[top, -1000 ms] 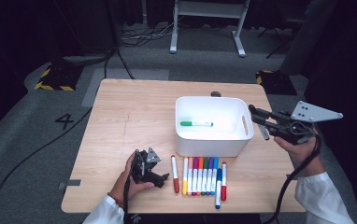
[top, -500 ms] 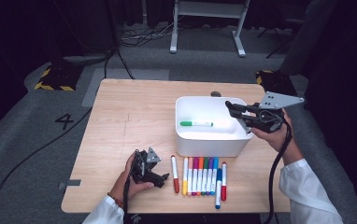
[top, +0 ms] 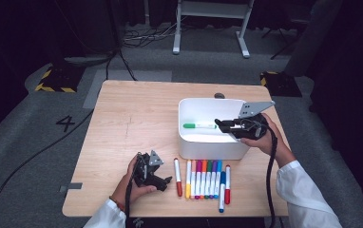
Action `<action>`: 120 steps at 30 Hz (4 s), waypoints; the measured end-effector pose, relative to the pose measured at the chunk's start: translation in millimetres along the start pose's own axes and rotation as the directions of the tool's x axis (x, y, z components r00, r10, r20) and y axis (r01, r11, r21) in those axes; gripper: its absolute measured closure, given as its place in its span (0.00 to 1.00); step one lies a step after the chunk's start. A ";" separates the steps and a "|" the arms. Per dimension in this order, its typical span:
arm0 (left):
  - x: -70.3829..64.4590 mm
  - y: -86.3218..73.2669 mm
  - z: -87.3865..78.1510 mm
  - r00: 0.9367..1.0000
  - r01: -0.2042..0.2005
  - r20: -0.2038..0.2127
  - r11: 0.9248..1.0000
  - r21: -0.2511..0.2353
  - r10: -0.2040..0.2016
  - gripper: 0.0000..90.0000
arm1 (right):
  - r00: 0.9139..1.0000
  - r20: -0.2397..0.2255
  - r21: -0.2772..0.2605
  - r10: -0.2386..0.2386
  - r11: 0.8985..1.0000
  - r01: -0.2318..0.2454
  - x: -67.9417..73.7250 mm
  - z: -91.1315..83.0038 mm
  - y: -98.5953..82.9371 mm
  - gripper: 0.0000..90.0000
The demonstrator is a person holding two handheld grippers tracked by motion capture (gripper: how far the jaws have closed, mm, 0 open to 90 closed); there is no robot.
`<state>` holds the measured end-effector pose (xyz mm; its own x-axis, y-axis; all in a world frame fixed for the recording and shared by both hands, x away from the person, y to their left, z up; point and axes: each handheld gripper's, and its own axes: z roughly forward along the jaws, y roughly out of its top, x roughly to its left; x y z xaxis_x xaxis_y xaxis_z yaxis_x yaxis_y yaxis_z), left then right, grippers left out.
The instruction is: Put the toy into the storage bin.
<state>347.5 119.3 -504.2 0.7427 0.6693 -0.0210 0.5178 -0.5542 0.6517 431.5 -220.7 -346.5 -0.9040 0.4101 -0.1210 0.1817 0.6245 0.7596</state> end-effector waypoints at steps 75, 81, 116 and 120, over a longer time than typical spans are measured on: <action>0.1 0.2 0.3 1.000 0.002 0.002 1.000 0.001 -0.002 0.00 | 0.985 0.112 -0.127 0.135 0.985 -0.121 91.0 -42.8 -125.8 0.37; 0.1 0.2 0.3 1.000 0.002 0.002 1.000 0.001 -0.002 0.00 | 0.982 0.057 -0.090 0.178 0.981 -0.173 101.2 -19.4 -145.2 0.35; 0.1 0.2 0.3 1.000 0.001 0.002 1.000 0.001 -0.001 0.00 | 0.967 0.151 0.031 0.208 0.976 -0.214 93.5 6.0 -183.3 0.41; 0.1 0.2 0.3 1.000 0.001 0.002 1.000 0.001 -0.001 0.00 | 0.955 0.179 0.024 0.238 0.969 -0.246 84.0 -2.2 -191.2 0.53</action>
<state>347.8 119.1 -504.3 0.7430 0.6689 -0.0233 0.5189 -0.5537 0.6513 319.9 -307.2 -500.4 -0.7505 0.6590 -0.0495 0.4074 0.5203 0.7506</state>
